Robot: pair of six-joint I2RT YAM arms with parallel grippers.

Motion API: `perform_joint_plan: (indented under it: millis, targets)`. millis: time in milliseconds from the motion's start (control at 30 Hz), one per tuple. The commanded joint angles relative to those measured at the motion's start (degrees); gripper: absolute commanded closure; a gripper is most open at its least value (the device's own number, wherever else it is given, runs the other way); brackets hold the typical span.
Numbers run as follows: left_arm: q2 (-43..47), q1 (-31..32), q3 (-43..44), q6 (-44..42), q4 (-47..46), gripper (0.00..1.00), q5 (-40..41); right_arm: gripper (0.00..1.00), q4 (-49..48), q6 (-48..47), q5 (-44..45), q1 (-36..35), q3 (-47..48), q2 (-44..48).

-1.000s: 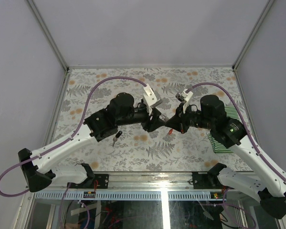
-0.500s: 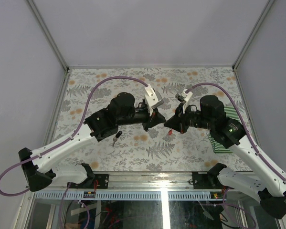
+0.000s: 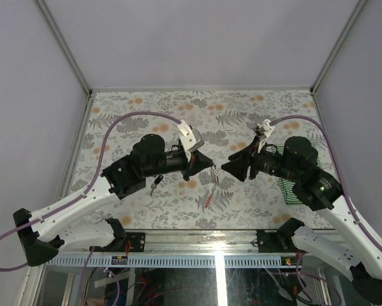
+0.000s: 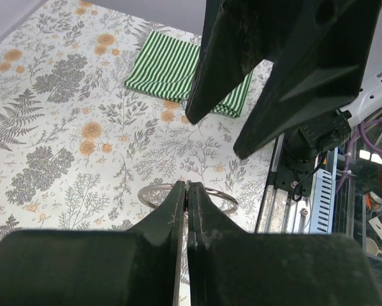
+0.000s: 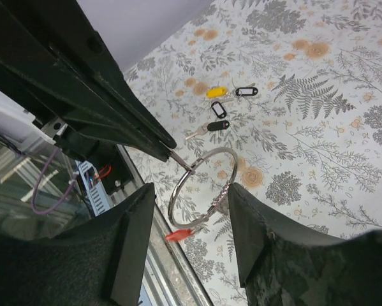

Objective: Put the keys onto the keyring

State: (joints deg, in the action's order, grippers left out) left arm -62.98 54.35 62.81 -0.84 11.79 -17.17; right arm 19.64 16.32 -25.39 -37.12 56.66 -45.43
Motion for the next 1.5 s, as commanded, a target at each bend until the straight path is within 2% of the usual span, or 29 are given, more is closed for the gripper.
perform_joint_plan:
  millis: [0, 100, 300, 433, 600, 767, 1067, 1467]
  targets:
    - [5.12, 0.11, -5.38, 2.44, -12.87, 1.00, 1.38, 0.43, -4.65, 7.99, 6.04, -0.05, -1.38, 2.78]
    - [8.63, 0.20, -11.00, 3.99, -20.29, 1.00, 0.32, 0.42, -6.68, 15.77, 8.76, -0.03, -3.19, 3.76]
    - [15.23, 0.16, -22.31, 8.88, -38.58, 1.00, 1.35, 0.41, -14.91, 34.75, 7.28, -0.05, -8.04, 4.60]
    - [17.88, 0.18, -26.57, 9.81, -44.03, 1.00, 2.12, 0.41, -17.82, 41.37, 6.30, -0.05, -9.67, 4.82]
    - [18.97, 0.18, -28.15, 4.62, -45.02, 1.00, 0.83, 0.41, -20.32, 46.11, 3.60, -0.05, -10.95, 4.45]
    - [19.09, 0.19, -32.82, 2.50, -55.98, 1.00, -2.07, 0.41, -23.60, 49.31, -0.28, -0.05, -11.57, 3.32]
    - [16.49, 0.13, -38.84, 3.10, -71.82, 1.00, -2.01, 0.42, -29.26, 53.56, -5.94, 0.01, -12.20, 1.21]
    - [14.36, 0.11, -38.13, 1.04, -74.70, 1.00, -2.06, 0.49, -32.67, 55.98, -9.85, -0.05, -13.26, -1.11]
